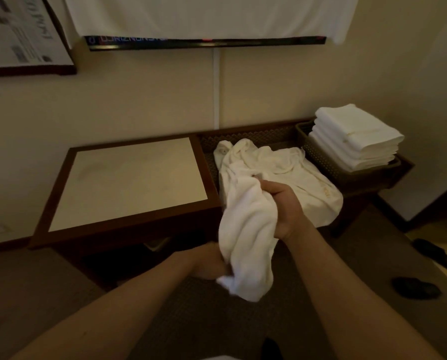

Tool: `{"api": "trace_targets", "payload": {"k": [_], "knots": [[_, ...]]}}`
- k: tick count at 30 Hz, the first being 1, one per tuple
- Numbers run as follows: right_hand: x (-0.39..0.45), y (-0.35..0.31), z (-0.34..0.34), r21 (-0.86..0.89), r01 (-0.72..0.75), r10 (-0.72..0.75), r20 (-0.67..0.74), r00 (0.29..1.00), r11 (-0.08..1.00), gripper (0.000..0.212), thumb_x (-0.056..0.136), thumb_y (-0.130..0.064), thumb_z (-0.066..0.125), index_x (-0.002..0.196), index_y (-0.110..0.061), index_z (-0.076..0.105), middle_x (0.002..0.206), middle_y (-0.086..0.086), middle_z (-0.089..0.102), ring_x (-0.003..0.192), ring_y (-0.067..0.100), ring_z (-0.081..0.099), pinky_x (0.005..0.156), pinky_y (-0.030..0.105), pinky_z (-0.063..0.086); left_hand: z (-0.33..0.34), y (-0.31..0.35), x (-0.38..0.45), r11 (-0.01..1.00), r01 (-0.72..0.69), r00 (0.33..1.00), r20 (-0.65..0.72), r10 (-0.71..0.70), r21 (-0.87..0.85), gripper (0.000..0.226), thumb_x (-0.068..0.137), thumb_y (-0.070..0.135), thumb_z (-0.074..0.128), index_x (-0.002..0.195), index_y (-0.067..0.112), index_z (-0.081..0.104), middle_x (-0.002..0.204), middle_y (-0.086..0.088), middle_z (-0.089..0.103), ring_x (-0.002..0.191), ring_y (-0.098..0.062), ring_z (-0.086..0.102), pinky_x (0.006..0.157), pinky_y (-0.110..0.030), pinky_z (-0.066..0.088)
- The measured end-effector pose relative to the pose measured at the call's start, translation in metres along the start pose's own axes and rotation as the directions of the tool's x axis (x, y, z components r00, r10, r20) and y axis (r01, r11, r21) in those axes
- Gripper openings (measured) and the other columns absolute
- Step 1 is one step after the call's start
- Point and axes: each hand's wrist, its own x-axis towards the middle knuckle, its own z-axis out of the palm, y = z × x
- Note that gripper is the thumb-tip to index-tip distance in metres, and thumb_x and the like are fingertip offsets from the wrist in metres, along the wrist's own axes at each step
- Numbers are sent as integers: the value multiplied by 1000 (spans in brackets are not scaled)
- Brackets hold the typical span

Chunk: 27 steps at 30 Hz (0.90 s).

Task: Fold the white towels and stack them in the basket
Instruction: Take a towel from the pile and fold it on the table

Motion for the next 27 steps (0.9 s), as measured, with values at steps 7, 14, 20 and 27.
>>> {"api": "trace_targets", "payload": {"k": [7,14,20,27], "knots": [[-4,30,-27,-9,113,-101,-525,845,994,38,95,-23,62,125,1,65,120,22,70,115,38,64,100,50,50,13,-26,-32,901,285,937,293,-191,-326,55,85,50,75,130,19,65,124,-3,70,108,-19,70,97,-41,57],[-2,37,-39,-222,82,-209,-640,739,971,21,86,3,55,100,0,71,92,17,73,87,32,67,77,39,55,-18,-56,-55,753,24,816,-423,-395,-657,62,93,66,48,94,10,75,91,-6,75,86,-23,71,79,-44,60],[14,54,-33,-670,-72,-424,-546,723,739,26,88,-26,72,110,-12,68,110,8,69,101,24,66,81,33,55,-9,-40,-67,936,-99,798,-589,-128,-338,70,93,63,51,65,-1,54,61,-14,54,55,-29,47,59,-47,47],[39,77,-5,-947,-30,-320,-137,937,319,26,85,-29,79,109,-28,71,96,-5,74,89,8,70,83,41,60,-50,14,-69,911,-307,756,-652,56,-277,42,94,46,65,76,8,72,71,-11,67,63,-15,58,61,-31,47]]}}
